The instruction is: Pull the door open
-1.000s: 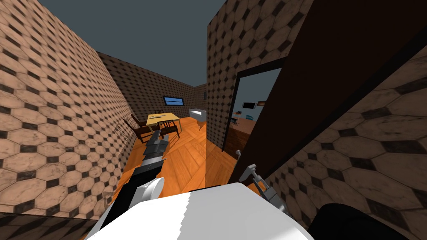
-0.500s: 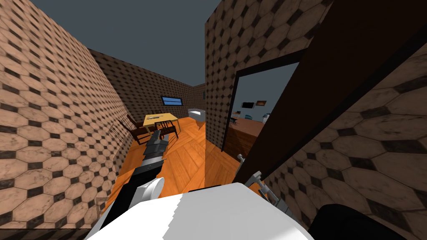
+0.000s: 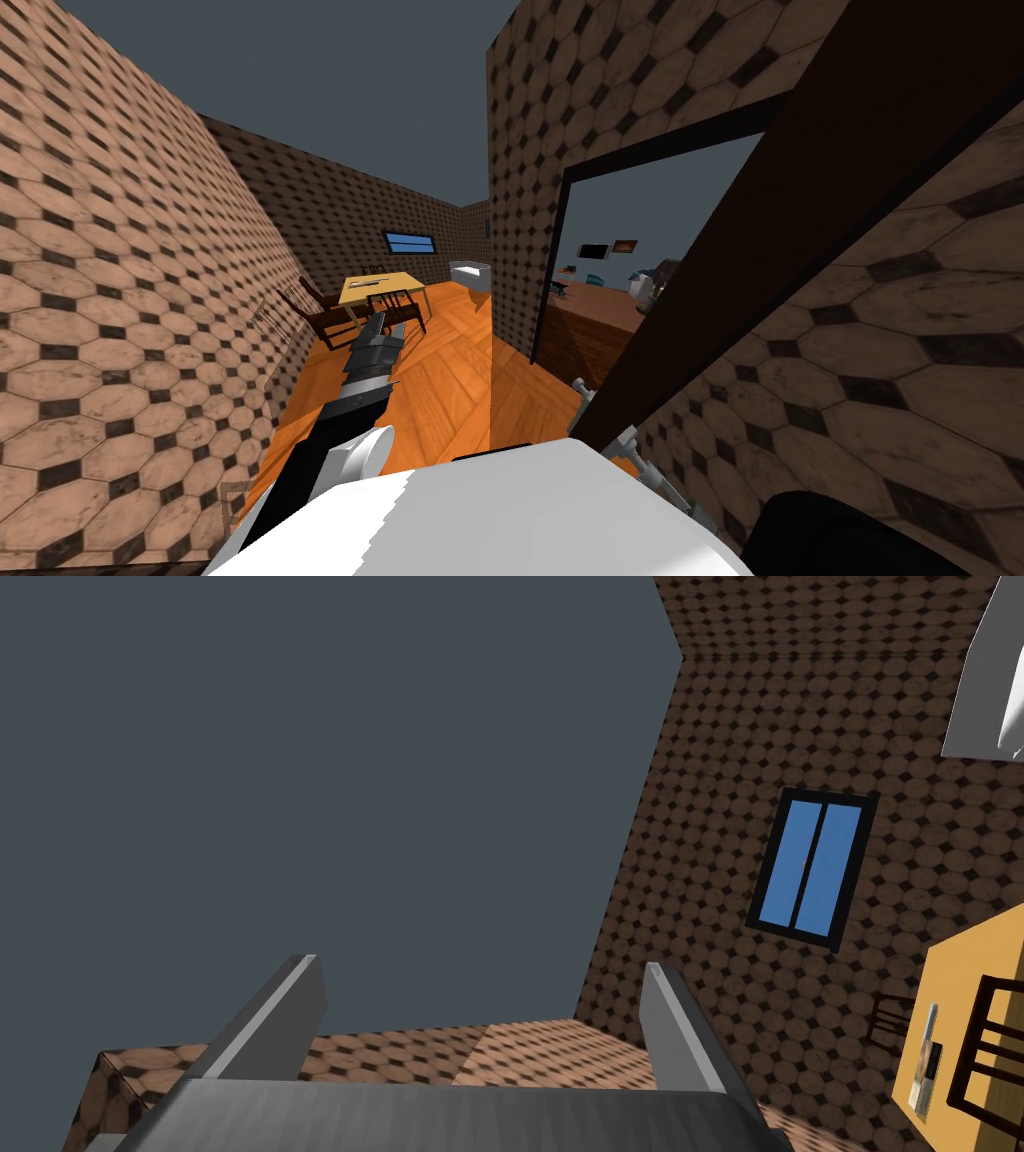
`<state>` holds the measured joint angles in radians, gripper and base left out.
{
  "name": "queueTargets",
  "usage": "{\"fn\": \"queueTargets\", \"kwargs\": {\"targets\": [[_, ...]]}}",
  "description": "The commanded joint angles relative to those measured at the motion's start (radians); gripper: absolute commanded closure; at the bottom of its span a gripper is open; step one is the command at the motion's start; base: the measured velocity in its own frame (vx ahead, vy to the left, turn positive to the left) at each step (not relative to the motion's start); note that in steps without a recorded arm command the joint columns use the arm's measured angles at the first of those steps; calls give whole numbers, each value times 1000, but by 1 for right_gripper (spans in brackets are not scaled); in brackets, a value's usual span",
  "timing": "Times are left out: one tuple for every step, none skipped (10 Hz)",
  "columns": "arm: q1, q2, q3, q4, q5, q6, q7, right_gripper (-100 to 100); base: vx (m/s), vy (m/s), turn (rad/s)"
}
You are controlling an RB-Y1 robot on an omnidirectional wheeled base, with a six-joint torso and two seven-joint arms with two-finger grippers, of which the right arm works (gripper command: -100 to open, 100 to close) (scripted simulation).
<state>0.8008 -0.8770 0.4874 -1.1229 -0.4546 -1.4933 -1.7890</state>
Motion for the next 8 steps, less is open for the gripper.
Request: {"fn": "queueTargets", "kwargs": {"targets": [[0, -5, -1, 16, 2, -31, -9, 100, 13, -16, -16], [9, -10, 5, 26, 7, -48, -15, 100, 11, -16, -12], [15, -14, 9, 34, 11, -60, -20, 100, 13, -14, -25], [9, -6, 14, 35, 13, -40, -16, 100, 6, -2, -2], [-18, 2, 13, 48, 20, -38, -33, 100, 31, 116, 138], [-30, 5, 13, 53, 22, -37, -39, 100, 38, 163, 157], [-41, 8, 12, 57, 25, -36, -45, 100, 54, 136, 89], [-54, 11, 11, 63, 28, -36, -52, 100, 84, 154, 79]]}}
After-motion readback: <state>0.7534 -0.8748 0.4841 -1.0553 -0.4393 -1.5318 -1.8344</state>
